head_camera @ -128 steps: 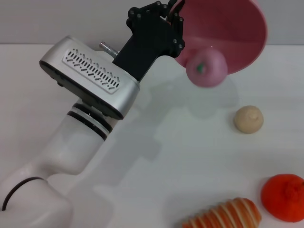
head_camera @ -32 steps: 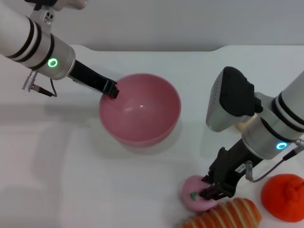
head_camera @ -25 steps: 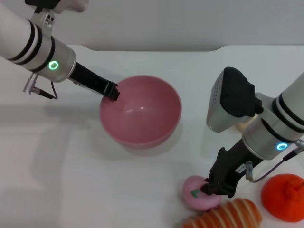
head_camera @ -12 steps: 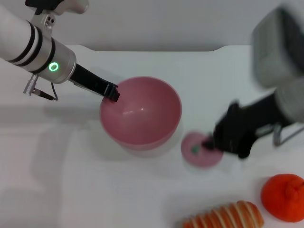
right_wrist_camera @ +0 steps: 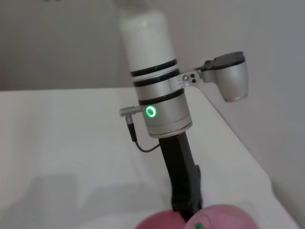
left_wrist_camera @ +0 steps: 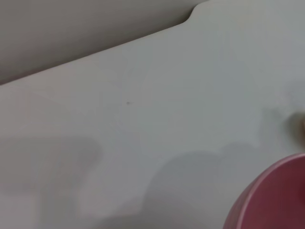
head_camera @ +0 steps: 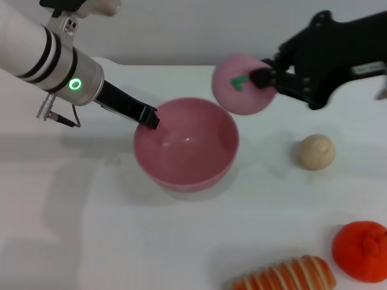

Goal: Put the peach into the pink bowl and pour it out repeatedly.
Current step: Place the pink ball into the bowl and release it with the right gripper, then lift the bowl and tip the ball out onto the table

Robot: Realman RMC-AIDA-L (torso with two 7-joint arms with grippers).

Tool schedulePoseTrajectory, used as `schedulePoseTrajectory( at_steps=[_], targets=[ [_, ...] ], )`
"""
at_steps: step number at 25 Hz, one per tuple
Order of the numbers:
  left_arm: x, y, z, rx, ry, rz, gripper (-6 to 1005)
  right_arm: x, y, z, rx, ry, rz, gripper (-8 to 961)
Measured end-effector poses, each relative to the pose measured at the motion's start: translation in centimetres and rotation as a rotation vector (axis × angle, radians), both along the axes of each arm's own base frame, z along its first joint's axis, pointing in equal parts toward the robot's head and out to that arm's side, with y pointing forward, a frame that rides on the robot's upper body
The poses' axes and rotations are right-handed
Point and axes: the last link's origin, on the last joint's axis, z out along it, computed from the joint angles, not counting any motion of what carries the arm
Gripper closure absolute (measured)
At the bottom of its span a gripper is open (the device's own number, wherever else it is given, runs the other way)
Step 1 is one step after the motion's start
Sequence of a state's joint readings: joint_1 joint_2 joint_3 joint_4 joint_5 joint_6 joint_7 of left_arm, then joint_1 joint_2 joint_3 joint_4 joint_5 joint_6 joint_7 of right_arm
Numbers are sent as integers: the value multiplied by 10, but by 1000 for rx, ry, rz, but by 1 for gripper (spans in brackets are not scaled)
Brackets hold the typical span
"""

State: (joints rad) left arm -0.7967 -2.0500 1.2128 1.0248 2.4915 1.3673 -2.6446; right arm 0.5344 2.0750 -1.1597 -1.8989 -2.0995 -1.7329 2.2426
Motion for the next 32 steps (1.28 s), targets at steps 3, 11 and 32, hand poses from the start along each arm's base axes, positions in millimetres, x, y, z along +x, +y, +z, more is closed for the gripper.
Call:
schedulePoseTrajectory(
  at_steps=[3, 11, 32],
  targets=[
    [1, 0, -1, -2, -4, -2, 953, 5, 13, -20, -31, 22, -25, 853],
    [7, 0, -3, -8, -7, -10, 952, 12, 35, -51, -18, 69, -63, 803],
    [23, 4, -18, 10, -38, -127, 952, 119, 15, 38, 243, 759, -25, 376]
  ],
)
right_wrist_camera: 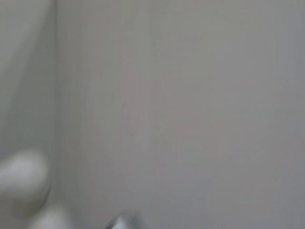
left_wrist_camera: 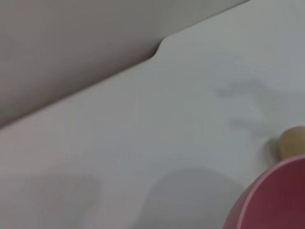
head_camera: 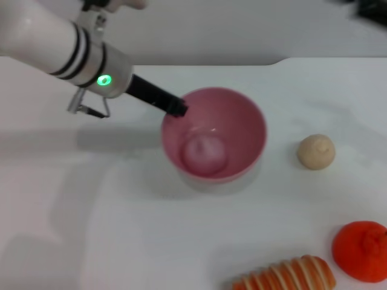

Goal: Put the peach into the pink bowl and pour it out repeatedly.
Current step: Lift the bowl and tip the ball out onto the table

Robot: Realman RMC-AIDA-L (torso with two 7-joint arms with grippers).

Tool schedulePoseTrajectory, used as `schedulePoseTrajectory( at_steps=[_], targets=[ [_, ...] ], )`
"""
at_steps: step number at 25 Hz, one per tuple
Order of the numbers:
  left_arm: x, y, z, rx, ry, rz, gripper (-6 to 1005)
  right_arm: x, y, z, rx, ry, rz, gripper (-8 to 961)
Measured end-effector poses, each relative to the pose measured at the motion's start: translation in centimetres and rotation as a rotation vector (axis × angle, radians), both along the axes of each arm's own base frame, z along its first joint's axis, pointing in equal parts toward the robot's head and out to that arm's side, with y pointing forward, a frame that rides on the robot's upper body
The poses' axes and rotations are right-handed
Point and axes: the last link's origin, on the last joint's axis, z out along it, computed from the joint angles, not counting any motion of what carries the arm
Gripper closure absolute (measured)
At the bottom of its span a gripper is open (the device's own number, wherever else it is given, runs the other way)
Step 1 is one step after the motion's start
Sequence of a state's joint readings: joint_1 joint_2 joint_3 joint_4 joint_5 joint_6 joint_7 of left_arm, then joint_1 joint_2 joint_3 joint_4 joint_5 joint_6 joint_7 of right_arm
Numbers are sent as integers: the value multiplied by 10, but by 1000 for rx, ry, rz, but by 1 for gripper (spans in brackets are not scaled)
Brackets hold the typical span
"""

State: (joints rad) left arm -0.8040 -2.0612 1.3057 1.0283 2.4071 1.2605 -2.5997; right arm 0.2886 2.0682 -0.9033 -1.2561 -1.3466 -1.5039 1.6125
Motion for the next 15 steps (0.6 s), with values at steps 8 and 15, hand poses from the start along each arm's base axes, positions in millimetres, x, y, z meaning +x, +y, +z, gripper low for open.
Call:
schedulePoseTrajectory(
  at_steps=[8, 15],
  targets=[
    [26, -3, -46, 140, 10, -299, 953, 83, -29, 42, 336, 351, -121, 375],
    [24, -11, -58, 320, -33, -420, 953, 113, -46, 50, 489, 435, -190, 375]
  ],
)
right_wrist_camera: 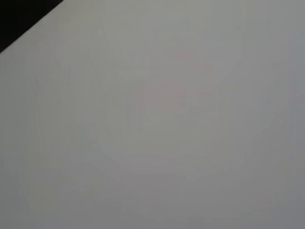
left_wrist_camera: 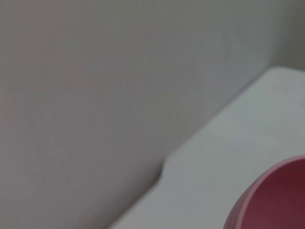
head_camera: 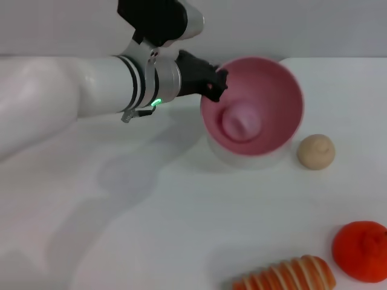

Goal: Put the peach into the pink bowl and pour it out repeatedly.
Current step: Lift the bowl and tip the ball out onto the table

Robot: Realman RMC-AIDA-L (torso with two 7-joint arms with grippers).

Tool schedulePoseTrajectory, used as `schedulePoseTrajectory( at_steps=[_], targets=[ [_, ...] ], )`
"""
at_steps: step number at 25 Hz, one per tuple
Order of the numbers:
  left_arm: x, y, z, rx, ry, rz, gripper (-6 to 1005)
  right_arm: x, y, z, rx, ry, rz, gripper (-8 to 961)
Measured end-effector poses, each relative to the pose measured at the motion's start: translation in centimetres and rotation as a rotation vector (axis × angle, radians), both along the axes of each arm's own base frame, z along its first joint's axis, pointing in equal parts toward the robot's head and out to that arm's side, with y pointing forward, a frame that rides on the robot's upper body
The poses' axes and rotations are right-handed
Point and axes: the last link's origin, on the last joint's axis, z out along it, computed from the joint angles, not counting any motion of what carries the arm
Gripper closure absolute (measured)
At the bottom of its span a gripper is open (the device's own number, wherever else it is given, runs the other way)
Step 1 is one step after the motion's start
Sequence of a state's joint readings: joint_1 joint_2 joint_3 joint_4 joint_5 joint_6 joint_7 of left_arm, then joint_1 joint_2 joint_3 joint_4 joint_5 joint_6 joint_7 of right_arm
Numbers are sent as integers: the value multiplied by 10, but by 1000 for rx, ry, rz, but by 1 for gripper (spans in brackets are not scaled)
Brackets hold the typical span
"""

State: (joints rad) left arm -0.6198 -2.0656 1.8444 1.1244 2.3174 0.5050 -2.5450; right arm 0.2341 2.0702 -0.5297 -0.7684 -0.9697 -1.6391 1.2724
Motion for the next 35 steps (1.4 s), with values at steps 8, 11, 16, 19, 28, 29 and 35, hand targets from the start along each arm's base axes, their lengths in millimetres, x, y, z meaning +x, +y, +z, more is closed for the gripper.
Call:
schedulePoseTrajectory(
  at_steps=[8, 11, 16, 19, 28, 29, 35],
  targets=[
    [2, -29, -11, 171, -21, -223, 953, 3, 6, 1, 29, -5, -31, 376],
    [2, -42, -17, 236, -15, -311, 952, 3, 11, -2, 29, -7, -39, 376],
    [4, -62, -23, 346, 13, -453, 952, 3, 17, -7, 28, -1, -46, 376],
    [5, -71, -25, 408, 13, -514, 953, 2, 19, -8, 34, -10, -49, 375],
    [2, -100, -20, 597, -53, -613, 952, -1, 24, -11, 34, -14, -43, 375],
    [1, -101, -19, 610, -58, -619, 952, -1, 25, -11, 30, -16, -41, 375],
    [0, -109, -18, 650, -78, -644, 952, -4, 29, -13, 23, -17, -39, 376]
  ],
)
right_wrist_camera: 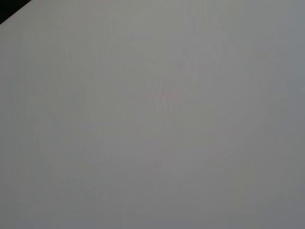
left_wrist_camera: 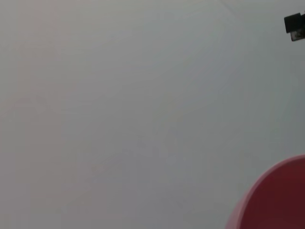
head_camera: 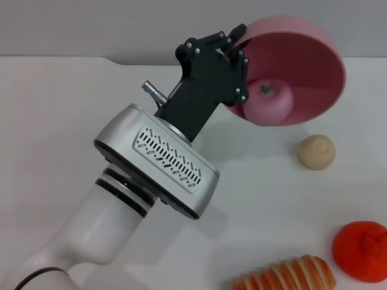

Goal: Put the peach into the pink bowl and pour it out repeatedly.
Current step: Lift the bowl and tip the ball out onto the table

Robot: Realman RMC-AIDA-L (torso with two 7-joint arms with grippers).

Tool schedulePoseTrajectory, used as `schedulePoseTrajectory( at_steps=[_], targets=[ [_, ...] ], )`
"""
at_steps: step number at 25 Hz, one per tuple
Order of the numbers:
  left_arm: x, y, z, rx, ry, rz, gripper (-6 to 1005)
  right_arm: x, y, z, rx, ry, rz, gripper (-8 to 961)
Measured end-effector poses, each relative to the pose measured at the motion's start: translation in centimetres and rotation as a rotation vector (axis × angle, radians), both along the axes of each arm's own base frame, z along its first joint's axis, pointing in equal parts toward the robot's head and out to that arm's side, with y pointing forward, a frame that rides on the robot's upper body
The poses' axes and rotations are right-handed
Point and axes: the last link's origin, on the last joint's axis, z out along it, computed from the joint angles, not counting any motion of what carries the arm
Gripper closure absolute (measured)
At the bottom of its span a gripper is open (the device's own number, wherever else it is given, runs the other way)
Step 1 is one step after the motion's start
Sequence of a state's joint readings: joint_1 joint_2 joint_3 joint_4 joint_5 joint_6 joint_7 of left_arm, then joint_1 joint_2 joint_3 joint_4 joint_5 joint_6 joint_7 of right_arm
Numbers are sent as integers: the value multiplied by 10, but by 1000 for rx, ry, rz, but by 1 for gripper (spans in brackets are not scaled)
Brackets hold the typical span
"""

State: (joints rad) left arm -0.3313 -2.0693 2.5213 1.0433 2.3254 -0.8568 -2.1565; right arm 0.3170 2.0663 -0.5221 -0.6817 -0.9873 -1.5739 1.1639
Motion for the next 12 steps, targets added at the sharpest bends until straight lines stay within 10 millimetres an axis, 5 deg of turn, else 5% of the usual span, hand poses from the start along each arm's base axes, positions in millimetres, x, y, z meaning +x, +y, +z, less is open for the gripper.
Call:
schedulePoseTrajectory(
  at_steps=[12],
  targets=[
    [-7, 0, 6, 60, -9, -14, 953, -1, 2, -2, -5, 5, 2, 376]
  ],
)
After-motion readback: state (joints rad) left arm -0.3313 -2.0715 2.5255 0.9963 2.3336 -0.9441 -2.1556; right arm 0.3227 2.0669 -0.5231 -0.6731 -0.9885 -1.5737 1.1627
